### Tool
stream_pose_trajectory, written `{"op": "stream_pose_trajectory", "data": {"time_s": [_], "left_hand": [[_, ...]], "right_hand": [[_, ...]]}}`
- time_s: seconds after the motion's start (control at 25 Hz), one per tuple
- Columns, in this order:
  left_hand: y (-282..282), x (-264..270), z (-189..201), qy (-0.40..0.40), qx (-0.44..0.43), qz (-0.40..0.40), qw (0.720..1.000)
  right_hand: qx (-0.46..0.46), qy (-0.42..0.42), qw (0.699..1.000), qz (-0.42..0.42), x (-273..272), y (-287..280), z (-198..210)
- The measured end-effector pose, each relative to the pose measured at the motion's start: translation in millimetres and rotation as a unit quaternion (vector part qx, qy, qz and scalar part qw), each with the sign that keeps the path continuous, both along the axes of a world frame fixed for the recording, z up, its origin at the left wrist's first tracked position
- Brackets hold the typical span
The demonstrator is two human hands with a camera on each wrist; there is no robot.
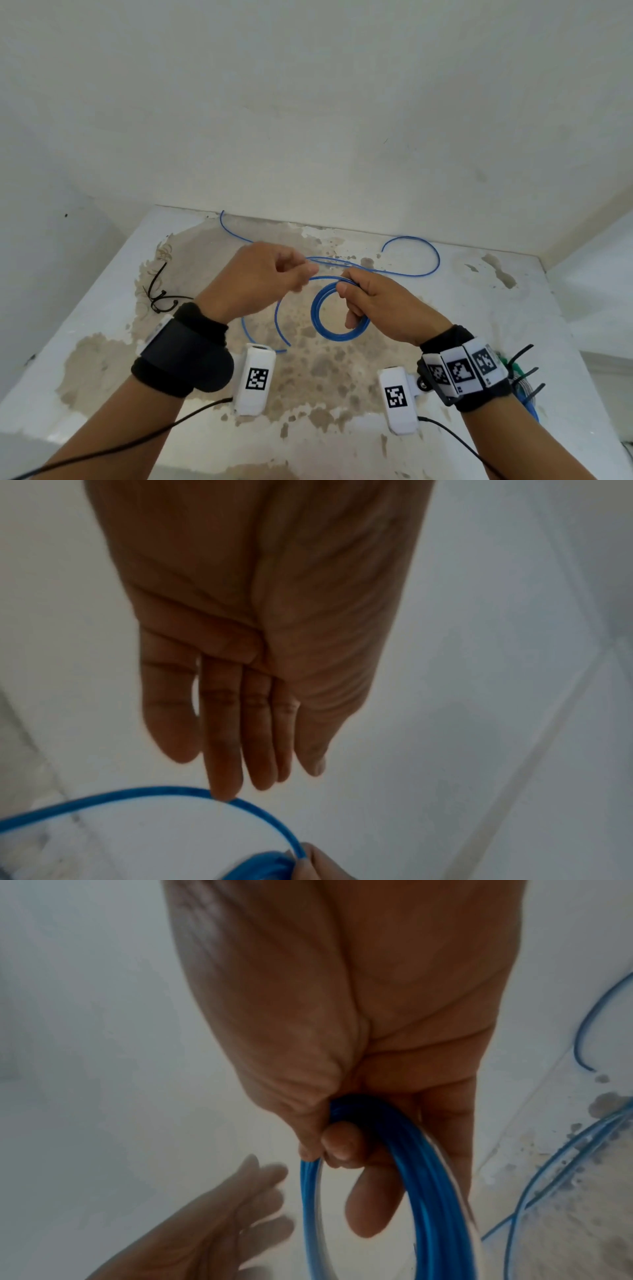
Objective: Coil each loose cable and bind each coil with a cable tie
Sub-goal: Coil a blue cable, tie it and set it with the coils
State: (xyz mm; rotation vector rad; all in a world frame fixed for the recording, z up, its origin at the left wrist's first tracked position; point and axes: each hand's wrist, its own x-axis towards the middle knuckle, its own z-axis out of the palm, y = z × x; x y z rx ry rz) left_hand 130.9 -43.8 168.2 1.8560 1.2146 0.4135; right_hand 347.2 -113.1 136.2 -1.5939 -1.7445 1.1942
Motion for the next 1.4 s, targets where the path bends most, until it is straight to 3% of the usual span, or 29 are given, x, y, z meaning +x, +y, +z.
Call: {"op": "stream_pose_trajectory", "data": {"time_s": [0.08, 0.2, 0.48, 0.68, 1.0, 1.4], "left_hand": [[2.5, 3.6, 1.6, -0.022, 0.031, -0.028, 0.999], [2.1, 11.1, -9.2, -0.035, -0.052, -0.081, 0.995], [-0.5, 14.5, -21.5, -0.079, -0.174, -0.049, 0.980], [4.6, 14.7, -21.9, -0.089, -0.189, -0.031, 0.977], [8.9, 15.4, -27.8, -0.056, -0.151, -0.078, 0.984], [10.7, 13.6, -30.8, -0.109, -0.245, -0.053, 0.962]], "right_hand": [[-0.005, 0.011, 1.000, 0.002, -0.2, 3.1, 1.0], [0.008, 0.031, 0.999, -0.033, -0.5, 8.4, 3.2], [-0.018, 0.061, 0.997, -0.039, 0.0, 10.2, -8.8], [-0.068, 0.096, 0.992, -0.043, 4.9, 14.2, -9.0], [-0.106, 0.145, 0.982, -0.062, 15.7, 15.4, -5.5], [-0.119, 0.168, 0.975, -0.079, 17.1, 11.3, -8.5]]}}
